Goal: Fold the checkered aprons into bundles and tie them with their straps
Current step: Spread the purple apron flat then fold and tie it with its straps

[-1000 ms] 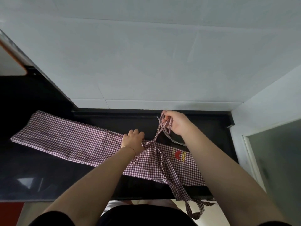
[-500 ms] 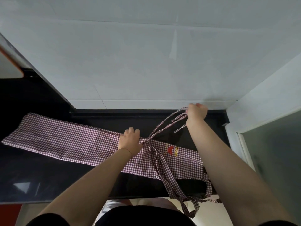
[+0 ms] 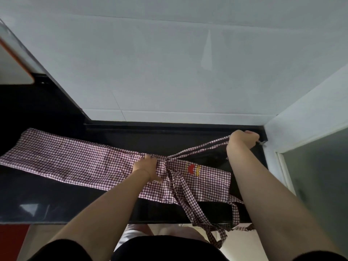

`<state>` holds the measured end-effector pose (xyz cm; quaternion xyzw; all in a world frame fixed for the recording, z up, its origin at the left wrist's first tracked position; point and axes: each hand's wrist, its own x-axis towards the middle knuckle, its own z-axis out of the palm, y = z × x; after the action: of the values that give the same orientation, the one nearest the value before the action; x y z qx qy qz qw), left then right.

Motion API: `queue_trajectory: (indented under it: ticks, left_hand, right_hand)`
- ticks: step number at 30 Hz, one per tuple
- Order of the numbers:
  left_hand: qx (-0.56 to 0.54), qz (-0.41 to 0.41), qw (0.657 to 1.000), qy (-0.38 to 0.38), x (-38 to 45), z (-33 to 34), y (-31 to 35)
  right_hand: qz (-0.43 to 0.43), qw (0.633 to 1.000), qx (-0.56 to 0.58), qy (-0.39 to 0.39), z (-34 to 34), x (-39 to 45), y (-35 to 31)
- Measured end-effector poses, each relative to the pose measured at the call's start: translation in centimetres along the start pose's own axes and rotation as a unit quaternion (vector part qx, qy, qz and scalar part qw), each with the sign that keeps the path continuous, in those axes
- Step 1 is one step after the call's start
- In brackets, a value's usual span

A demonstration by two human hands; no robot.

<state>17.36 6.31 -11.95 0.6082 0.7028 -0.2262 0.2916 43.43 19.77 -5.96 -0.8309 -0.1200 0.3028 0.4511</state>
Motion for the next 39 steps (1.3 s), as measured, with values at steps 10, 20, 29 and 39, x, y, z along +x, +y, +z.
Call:
queue_trajectory:
  ticks: [10, 20, 29, 39]
  left_hand:
    - [-0.03, -0.061, 0.998, -0.014, 0.3, -0.6, -0.3]
    - [-0.202, 0.009, 0.972, 0.122, 0.5, -0.8, 0.3]
    - [-0.193, -0.002, 0.981, 0.036, 1.5, -1.1, 0.5]
    - [-0.228, -0.013, 0.973, 0.04, 2.4, -0.4, -0.9]
  right_hand:
    - [0.062, 0.987, -0.019, -0.15, -1.3, -0.1, -1.7]
    - [-0.227, 0.734, -0.435, -0.47, 2.3, -6.5, 5.0]
    - [-0.277, 0.584, -0.604, -0.467, 5.9, -8.7, 7.9]
    - [-0.377, 0.718, -0.386, -0.44, 5.8, -10.3, 5.9]
